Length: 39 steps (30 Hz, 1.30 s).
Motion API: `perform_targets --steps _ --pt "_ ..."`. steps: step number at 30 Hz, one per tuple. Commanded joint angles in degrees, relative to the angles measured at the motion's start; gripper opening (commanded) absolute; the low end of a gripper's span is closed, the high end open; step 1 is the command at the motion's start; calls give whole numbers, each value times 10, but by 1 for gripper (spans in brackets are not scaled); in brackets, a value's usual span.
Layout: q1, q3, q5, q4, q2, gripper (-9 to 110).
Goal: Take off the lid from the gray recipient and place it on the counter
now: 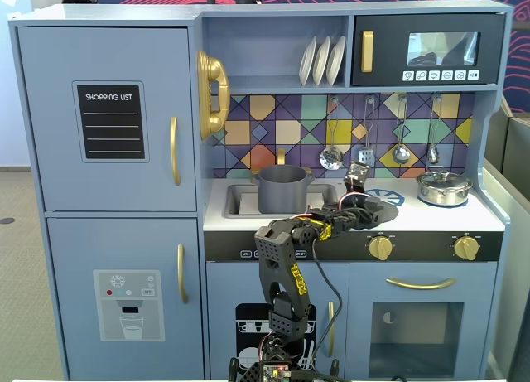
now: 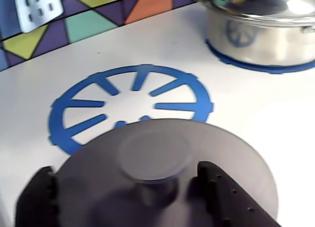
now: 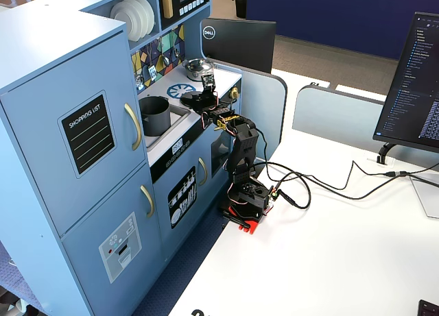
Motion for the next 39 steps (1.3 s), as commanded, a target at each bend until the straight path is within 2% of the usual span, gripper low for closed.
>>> perform_targets --steps 1,9,12,15,18,20,22,25,28,32,39 --pt "17 -18 8 -19 7 37" --pt "3 -50 20 -22 37 36" --pt "-8 -77 17 32 82 35" --pt "-15 -101 25 175 164 30" --pt "-35 -124 41 425 273 15" --pt "-77 -127 42 583 337 0" --pt "-122 -98 46 687 392 0" --pt "-195 -17 74 770 464 0" --pt "-274 106 100 785 535 0" --pt "-353 311 30 743 637 0" --pt "-389 496 25 774 711 0"
